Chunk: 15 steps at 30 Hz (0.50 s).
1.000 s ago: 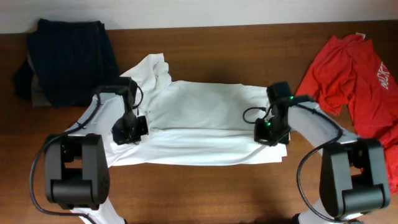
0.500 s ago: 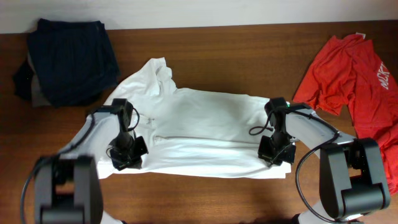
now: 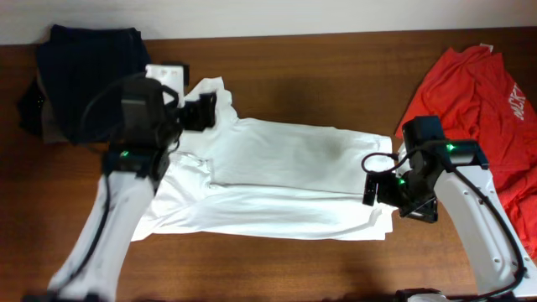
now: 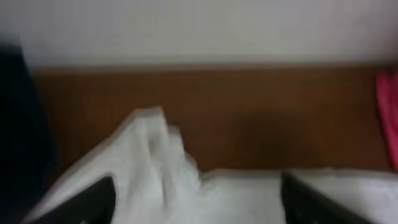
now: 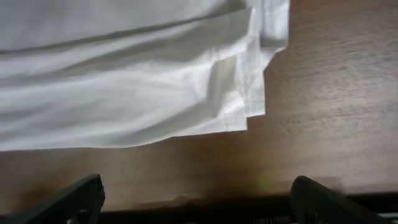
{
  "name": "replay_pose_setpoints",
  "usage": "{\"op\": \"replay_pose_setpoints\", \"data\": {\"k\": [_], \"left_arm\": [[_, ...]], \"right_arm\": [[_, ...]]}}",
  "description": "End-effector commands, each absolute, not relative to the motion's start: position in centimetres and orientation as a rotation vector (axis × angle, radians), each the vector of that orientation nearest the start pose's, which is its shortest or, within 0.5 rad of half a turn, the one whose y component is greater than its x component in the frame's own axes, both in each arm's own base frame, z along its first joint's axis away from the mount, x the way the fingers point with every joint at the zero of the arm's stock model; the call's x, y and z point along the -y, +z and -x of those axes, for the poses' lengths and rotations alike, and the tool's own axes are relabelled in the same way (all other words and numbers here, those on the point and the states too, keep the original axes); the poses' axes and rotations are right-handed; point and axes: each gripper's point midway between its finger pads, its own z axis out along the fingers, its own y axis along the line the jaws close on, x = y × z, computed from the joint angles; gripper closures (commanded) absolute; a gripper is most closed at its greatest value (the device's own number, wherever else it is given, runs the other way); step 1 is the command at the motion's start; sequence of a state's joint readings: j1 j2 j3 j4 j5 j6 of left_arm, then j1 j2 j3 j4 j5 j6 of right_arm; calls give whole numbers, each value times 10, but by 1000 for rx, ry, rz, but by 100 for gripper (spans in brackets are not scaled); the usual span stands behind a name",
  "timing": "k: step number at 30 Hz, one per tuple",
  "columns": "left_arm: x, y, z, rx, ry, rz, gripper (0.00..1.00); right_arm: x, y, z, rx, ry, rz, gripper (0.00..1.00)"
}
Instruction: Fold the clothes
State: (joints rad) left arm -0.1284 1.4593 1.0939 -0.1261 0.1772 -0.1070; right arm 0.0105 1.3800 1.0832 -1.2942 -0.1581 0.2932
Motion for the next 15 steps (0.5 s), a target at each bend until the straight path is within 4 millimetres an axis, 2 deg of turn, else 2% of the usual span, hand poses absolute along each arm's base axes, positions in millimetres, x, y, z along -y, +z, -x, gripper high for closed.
{"op": "replay_pose_setpoints", "data": {"k": [1,3,4,6,10,12,15], "left_arm": [[76,168,-503,-2055,-140,-177,4],[76,130,-520,-2088,-92,-238,1],[72,101,-534,-2146,-48,-242,1],[73,73,-546,-2214,-21,-291,1],[67,28,-564,-2374,8,-352,1],[58,12,-564,-2442,10,-341,2],[47,-11,-553,-2521,-22,-328,11]], "right_arm": [[-34,119,-216,-3155,293,-368,1],[-34,119,-212,-3170,291,-369,1],[-34,119,-212,-3172,292,-363,1],[-34,119,-212,-3172,291,-364,1],[-34,119,-212,-3171,291,-364,1],[-34,119,-215,-3160,292,-361,1],[-34,119,-220,-3138,295,-358,1]]}}
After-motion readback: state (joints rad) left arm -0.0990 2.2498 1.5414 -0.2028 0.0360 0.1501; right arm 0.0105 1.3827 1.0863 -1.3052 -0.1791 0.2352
